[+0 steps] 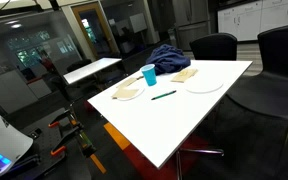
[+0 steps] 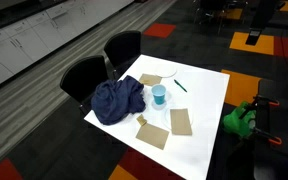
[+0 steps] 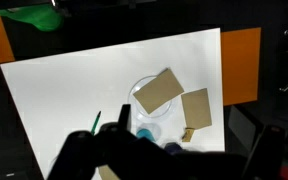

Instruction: Pick up the pen from the table and put it in the light blue cup.

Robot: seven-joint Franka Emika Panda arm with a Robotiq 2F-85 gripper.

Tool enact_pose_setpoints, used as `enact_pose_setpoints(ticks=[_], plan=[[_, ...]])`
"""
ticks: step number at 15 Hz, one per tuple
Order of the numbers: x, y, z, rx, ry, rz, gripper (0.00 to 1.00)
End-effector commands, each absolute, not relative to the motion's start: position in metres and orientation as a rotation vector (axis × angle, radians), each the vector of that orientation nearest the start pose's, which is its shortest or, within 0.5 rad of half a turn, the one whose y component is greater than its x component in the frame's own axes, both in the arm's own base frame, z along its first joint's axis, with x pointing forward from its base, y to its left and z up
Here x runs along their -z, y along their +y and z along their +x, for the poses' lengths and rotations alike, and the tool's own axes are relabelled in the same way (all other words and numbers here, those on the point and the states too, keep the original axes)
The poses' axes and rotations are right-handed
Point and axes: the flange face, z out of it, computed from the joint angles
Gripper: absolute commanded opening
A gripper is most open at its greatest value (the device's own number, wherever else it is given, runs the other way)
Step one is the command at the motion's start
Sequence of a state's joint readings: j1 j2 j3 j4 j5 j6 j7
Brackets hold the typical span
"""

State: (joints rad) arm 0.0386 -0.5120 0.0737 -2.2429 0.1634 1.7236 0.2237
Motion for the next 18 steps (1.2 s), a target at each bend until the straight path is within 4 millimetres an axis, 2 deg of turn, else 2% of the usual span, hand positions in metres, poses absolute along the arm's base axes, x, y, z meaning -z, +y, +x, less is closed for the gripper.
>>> enact_pose_setpoints(ticks=[1, 10, 18], plan=[[-0.562, 0.064, 0.393, -0.043, 0.221, -3.011, 1.0], [-0.561, 0.061, 0.396, -0.014, 0.224, -3.001, 1.0], [-0.54, 0.031, 0.423, 0.038, 0.351, -2.97, 1.0]])
